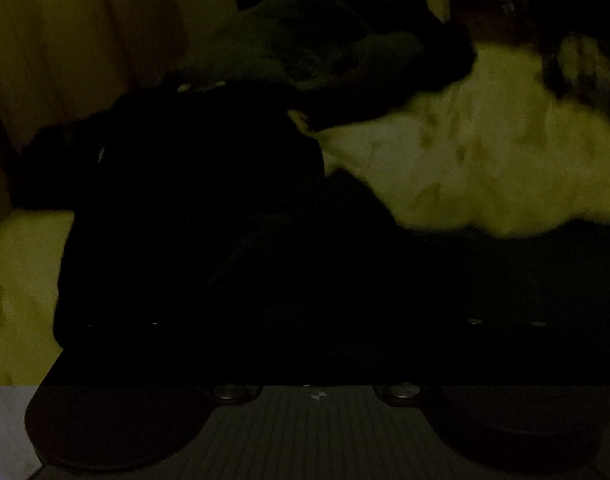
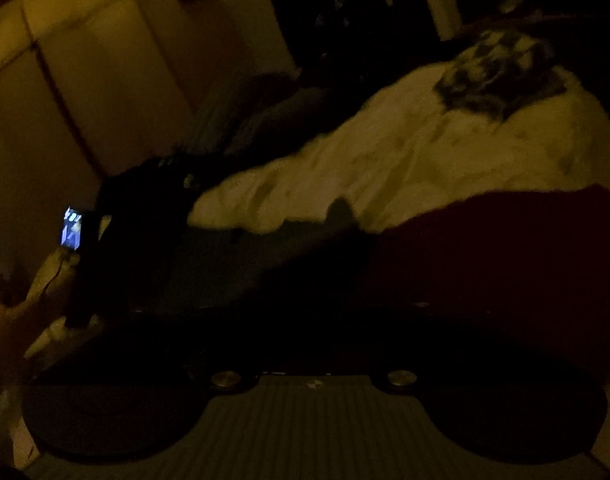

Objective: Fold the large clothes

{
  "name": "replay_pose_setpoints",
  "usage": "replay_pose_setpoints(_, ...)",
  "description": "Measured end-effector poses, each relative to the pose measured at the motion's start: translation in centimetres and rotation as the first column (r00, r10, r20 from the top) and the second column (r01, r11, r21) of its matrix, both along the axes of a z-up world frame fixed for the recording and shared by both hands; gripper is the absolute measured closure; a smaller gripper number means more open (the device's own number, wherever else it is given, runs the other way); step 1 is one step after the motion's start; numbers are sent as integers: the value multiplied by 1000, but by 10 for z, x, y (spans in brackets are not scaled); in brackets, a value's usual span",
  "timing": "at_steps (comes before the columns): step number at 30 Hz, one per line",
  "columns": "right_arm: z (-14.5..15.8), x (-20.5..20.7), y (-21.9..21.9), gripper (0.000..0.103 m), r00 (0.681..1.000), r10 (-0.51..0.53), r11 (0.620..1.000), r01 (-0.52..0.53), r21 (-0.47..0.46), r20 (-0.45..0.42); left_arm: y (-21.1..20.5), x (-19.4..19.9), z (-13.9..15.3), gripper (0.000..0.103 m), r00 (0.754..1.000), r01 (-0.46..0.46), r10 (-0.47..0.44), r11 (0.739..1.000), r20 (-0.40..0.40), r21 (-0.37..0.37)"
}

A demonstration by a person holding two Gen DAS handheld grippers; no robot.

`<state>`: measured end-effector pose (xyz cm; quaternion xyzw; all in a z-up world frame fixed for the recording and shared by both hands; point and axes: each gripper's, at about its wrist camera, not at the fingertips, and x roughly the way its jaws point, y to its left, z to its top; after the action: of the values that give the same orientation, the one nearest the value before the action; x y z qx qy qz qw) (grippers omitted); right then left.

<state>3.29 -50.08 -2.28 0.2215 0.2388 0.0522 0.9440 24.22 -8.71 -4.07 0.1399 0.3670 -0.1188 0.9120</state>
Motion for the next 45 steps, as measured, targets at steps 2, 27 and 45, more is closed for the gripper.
replay_pose_setpoints(2,3,-6,-7,31,998,-32,998,30,54,44,12,-2,15,0,997,-48,43,994,-58,-98)
replay_pose_setpoints(27,-24,7,-10,10,993,-117,918,118,379,-25,-191,-239,-15,0,809,587,-587,809,-1,-31)
replay_pose_setpoints(45,-29,7,-5,10,992,-121,916,122,382,-27,-199,-222,-25,6,874,458,-475,875,-100,-156)
